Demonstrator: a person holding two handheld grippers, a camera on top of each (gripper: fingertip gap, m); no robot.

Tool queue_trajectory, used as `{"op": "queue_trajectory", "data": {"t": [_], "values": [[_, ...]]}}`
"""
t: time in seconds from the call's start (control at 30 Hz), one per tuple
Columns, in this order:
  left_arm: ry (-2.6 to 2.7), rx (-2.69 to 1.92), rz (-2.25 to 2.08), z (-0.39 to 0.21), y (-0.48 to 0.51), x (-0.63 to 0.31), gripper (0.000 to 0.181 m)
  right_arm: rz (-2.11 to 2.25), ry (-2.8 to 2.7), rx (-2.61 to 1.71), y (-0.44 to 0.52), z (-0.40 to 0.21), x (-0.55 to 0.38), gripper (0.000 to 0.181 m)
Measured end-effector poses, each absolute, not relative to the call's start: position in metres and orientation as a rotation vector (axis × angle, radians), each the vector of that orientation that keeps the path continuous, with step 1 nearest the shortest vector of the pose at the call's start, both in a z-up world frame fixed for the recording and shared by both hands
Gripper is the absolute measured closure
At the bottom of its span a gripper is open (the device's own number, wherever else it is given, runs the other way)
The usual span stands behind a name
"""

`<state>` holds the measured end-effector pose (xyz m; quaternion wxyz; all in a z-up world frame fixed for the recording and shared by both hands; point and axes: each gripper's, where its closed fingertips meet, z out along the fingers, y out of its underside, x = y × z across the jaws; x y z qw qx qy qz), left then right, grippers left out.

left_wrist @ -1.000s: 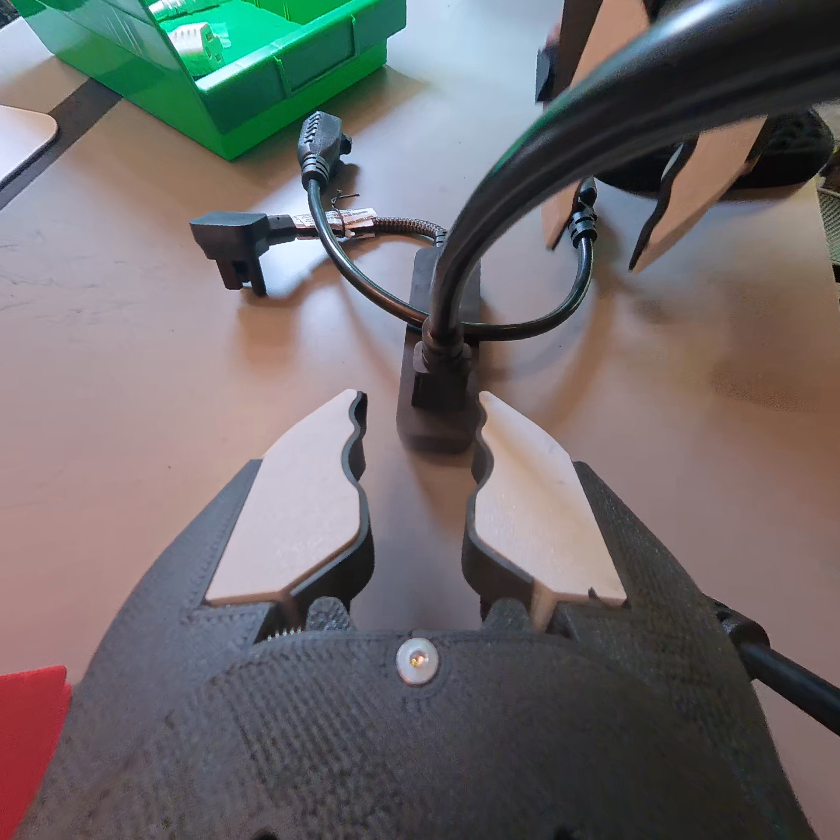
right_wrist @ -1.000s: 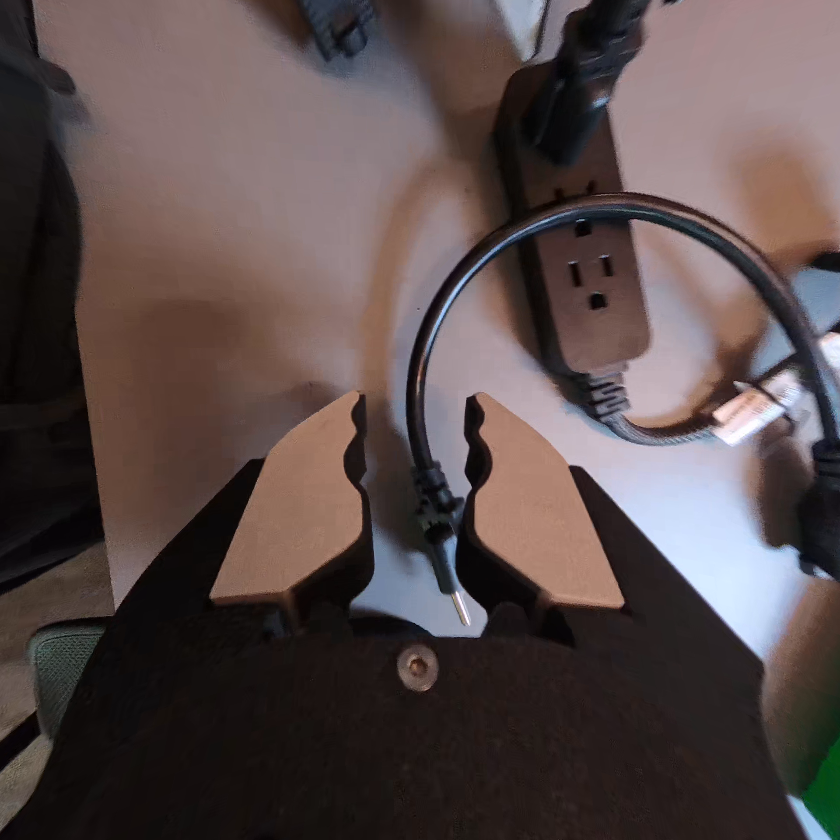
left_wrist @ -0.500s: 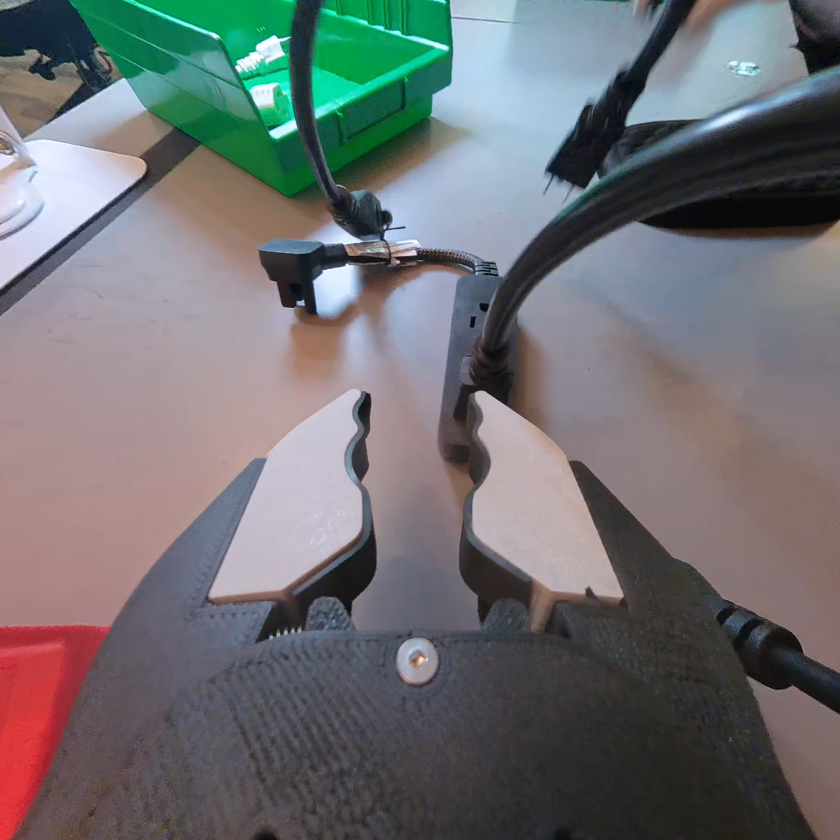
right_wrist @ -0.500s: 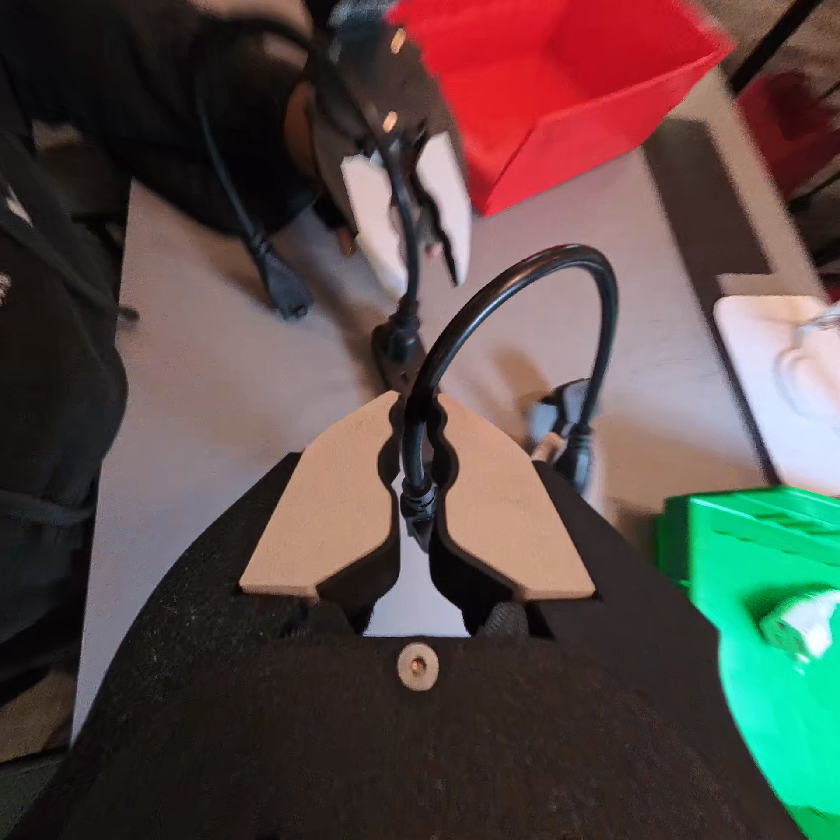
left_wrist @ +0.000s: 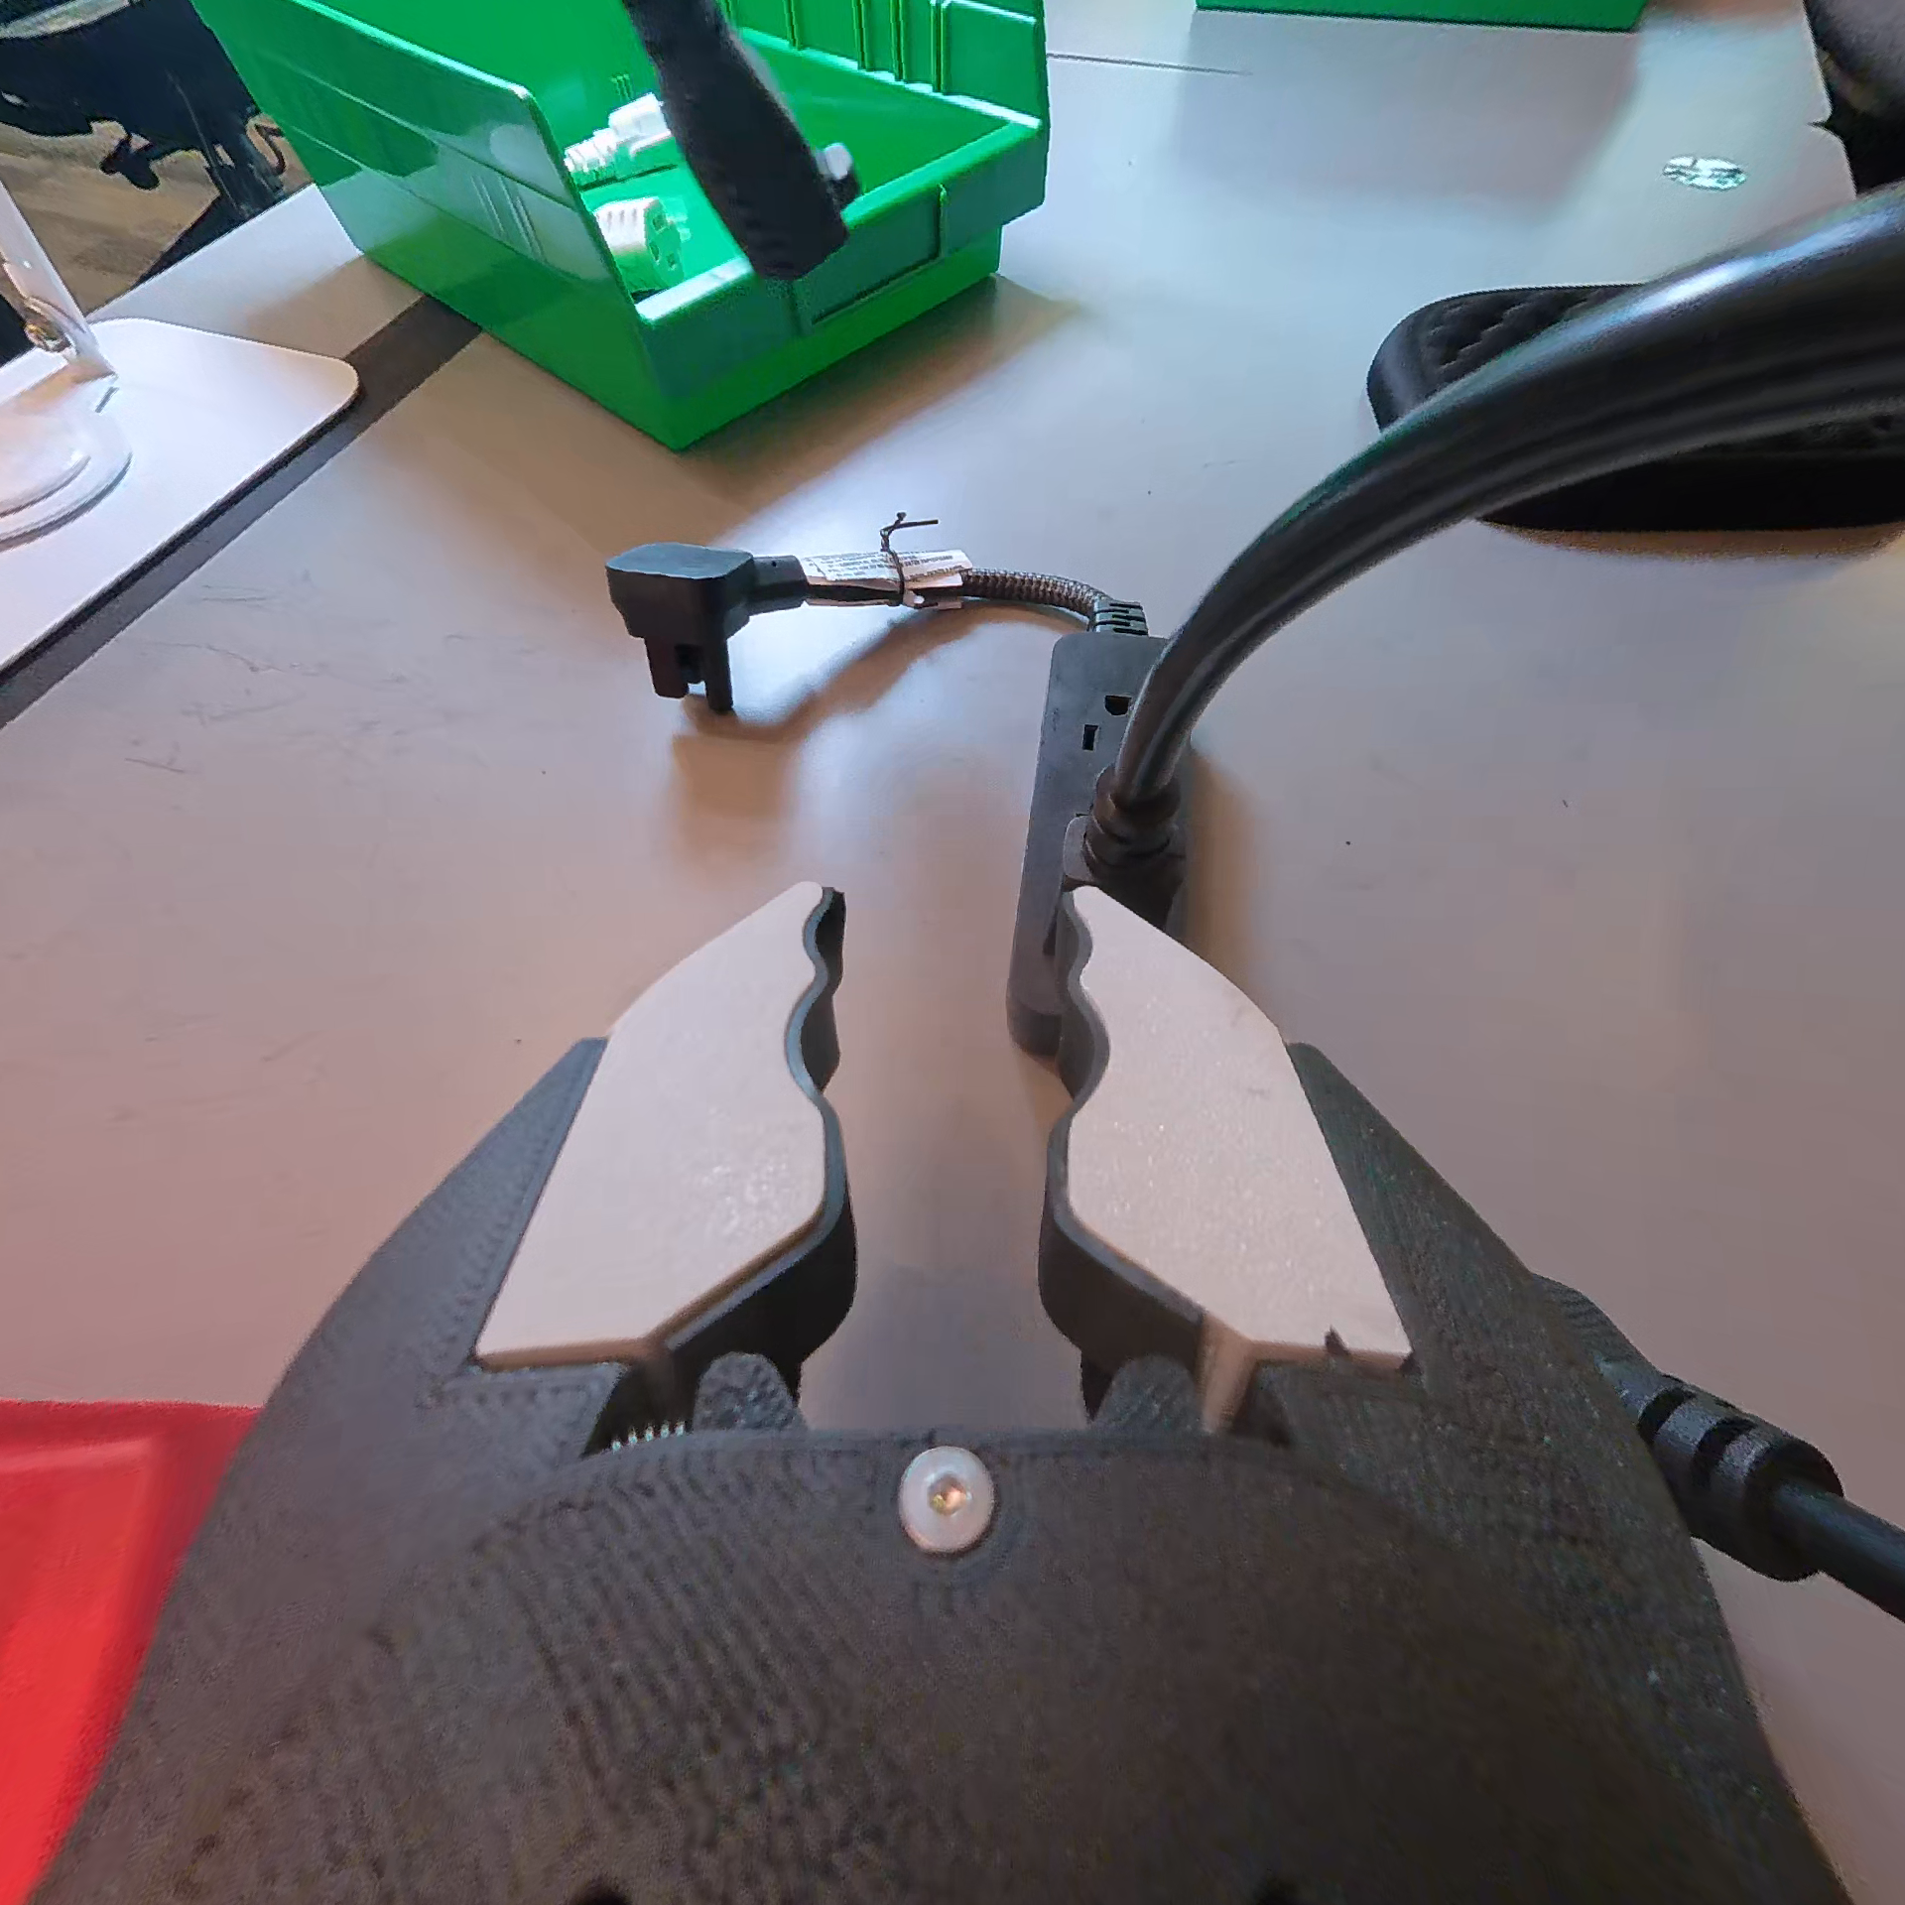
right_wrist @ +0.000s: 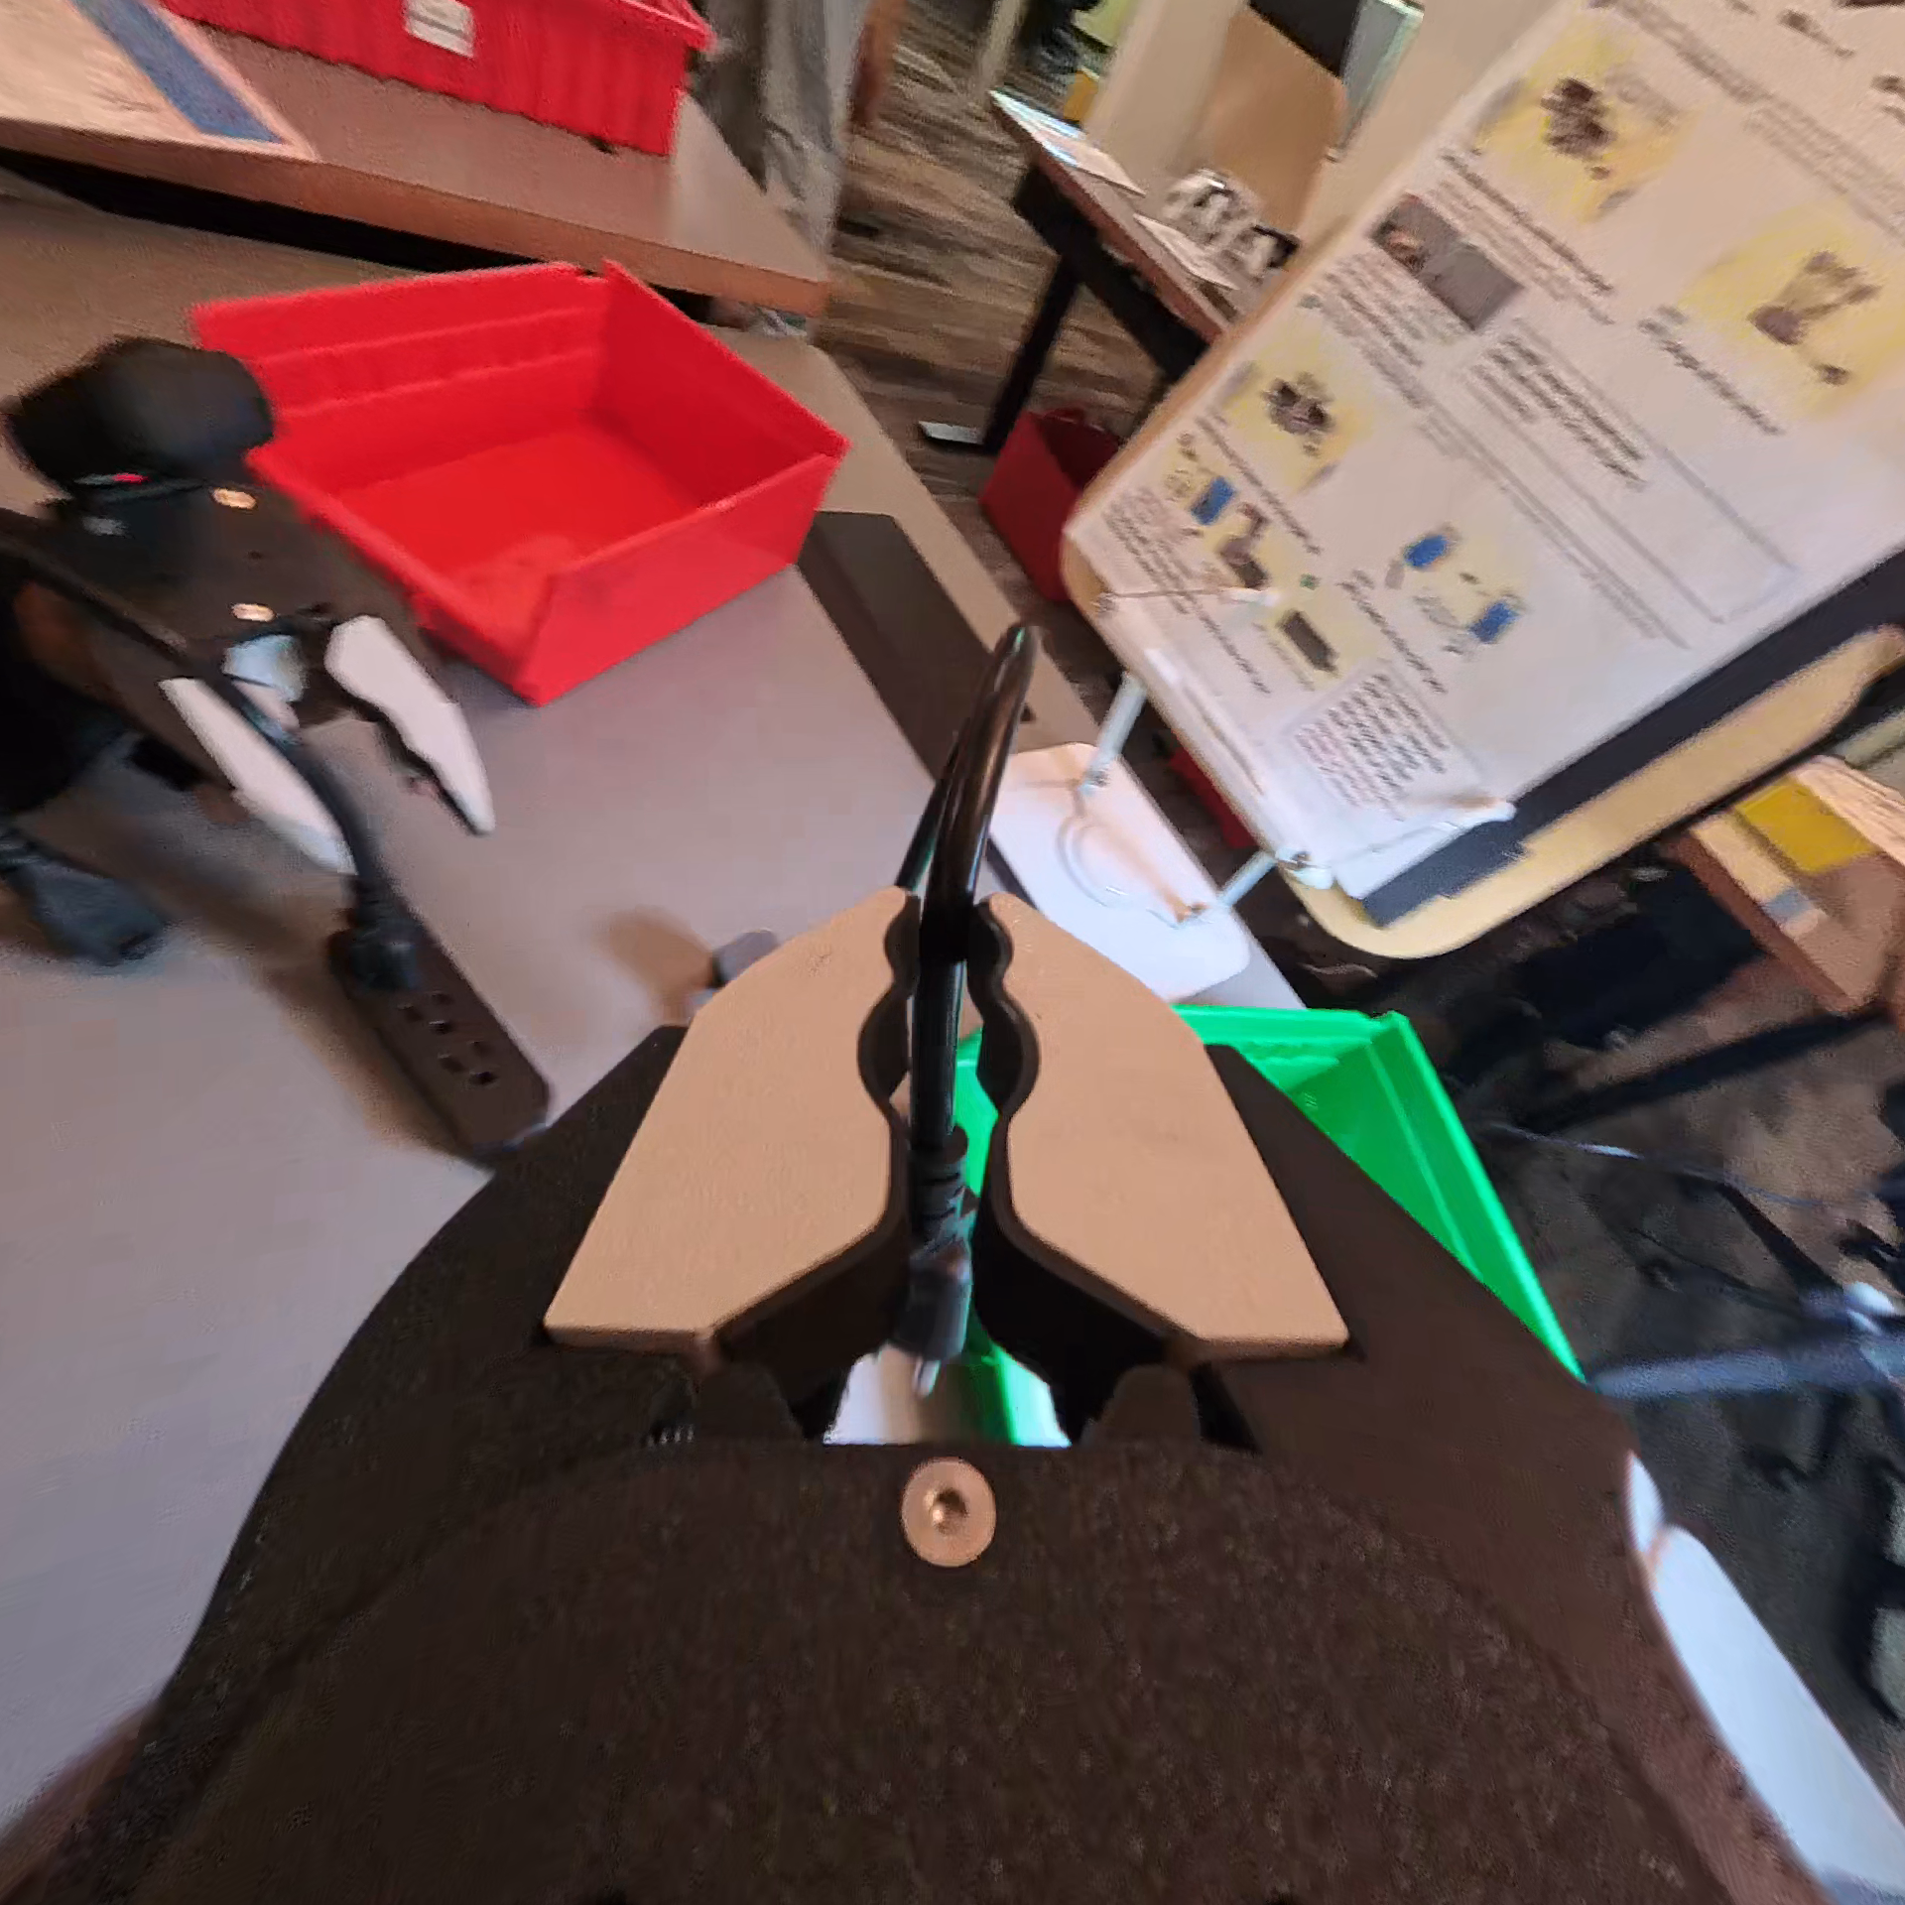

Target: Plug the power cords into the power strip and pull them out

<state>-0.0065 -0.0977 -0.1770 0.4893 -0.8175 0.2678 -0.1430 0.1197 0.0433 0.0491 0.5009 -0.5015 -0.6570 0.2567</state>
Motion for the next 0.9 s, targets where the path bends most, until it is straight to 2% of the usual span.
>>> {"op": "queue_trajectory", "data": {"t": [0.3,0.5,0.57,0.7,0.8,0.9], "values": [[0.655,-2.004,-0.361,-0.184,-0.097,-0.004,0.143,0.176,-1.385,-1.38,0.198,0.036,0.126,0.172],[0.656,-2.028,-0.391,-0.191,-0.098,-0.002,0.142,0.07,-1.445,-1.473,0.251,-0.045,0.09,0.172],[0.657,-2.03,-0.396,-0.193,-0.098,-0.002,0.141,0.192,-1.447,-1.523,0.247,-0.066,0.073,0.156],[0.654,-2.041,-0.399,-0.196,-0.098,-0.004,0.14,0.591,-1.411,-1.488,0.201,-0.052,0.046,0.134],[0.657,-2.05,-0.41,-0.199,-0.097,-0.004,0.14,0.804,-1.439,-1.407,0.153,-0.035,0.043,0.134],[0.67,-2.059,-0.42,-0.202,-0.098,-0.001,0.14,0.932,-1.564,-1.323,0.096,-0.043,0.048,0.139]]}}
